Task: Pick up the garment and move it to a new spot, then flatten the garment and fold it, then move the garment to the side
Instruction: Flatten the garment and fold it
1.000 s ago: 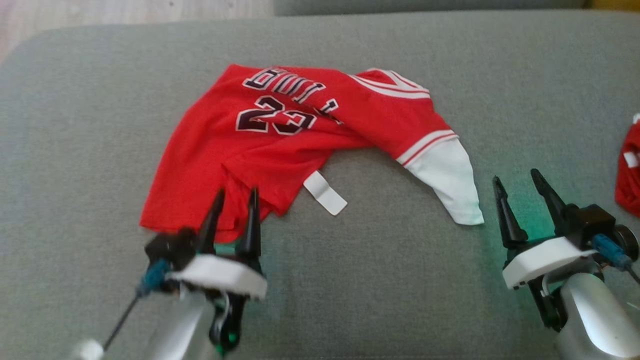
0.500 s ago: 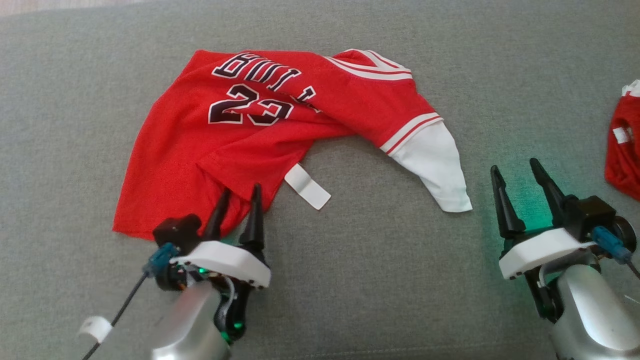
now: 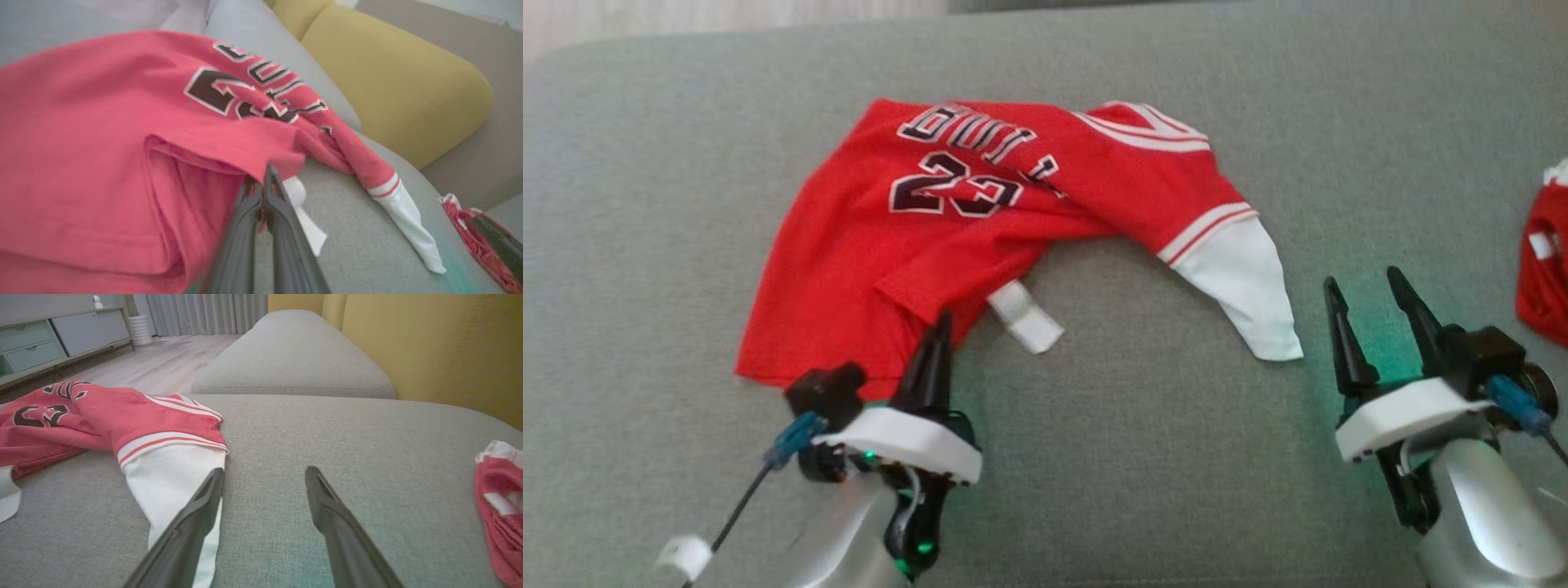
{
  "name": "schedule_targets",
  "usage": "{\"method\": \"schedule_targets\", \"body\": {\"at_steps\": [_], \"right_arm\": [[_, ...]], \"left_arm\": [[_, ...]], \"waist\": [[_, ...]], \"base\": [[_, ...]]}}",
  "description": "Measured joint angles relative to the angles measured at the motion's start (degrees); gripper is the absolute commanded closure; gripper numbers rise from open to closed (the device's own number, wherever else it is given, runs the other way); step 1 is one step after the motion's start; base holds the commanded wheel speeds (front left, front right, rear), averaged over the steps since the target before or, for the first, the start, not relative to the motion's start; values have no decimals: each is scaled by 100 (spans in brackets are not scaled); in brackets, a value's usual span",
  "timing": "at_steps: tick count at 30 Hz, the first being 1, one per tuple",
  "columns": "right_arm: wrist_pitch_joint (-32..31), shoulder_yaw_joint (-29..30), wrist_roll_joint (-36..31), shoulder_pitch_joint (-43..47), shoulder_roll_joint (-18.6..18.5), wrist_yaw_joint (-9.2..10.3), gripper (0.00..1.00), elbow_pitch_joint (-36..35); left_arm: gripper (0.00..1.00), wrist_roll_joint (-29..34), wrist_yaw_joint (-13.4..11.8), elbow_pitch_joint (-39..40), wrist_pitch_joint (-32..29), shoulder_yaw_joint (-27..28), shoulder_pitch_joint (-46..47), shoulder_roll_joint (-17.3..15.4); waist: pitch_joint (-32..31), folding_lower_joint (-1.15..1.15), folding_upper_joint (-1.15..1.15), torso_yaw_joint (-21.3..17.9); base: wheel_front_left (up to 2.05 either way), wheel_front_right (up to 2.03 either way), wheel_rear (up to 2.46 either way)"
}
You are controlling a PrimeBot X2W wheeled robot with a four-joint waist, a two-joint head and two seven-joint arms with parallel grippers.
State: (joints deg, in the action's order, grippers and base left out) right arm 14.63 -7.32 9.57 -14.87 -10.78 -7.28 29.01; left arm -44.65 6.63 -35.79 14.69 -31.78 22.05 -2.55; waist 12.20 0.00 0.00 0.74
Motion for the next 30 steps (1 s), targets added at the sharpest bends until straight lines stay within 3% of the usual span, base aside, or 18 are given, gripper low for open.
{"method": "schedule_targets", "body": {"at_steps": [8, 14, 20, 21, 22, 30], "right_arm": [[0, 379, 53, 571, 231, 0, 0, 149], [-1, 424, 52, 769, 487, 0, 0, 202], [0, 454, 40, 826, 611, 0, 0, 111], [-1, 469, 29, 854, 642, 0, 0, 94], [0, 480, 7, 872, 667, 0, 0, 67], [0, 668, -146, 942, 767, 0, 0, -175]], "left_arm": [[100, 616, -18, 736, 0, 1058, -955, -1], [100, 1213, -16, 645, 0, 1729, -1611, -10], [100, 1907, -169, 536, 0, 2429, -1733, -22], [73, 2045, -170, 452, 0, 2451, -1736, -22], [3, 2142, -189, 398, 0, 2470, -1752, -18], [0, 3631, -867, 486, 0, 2543, -1961, -55]], "waist": [[-615, -1, 0, 375], [-1088, -2, 0, 604], [-1263, -1, 0, 537], [-1273, 0, 0, 511], [-1280, -1, 0, 485], [-1358, 0, 0, 308]], "base": [[0, 0, 0], [0, 0, 0], [0, 0, 0], [0, 0, 0], [0, 0, 0], [0, 0, 0]]}}
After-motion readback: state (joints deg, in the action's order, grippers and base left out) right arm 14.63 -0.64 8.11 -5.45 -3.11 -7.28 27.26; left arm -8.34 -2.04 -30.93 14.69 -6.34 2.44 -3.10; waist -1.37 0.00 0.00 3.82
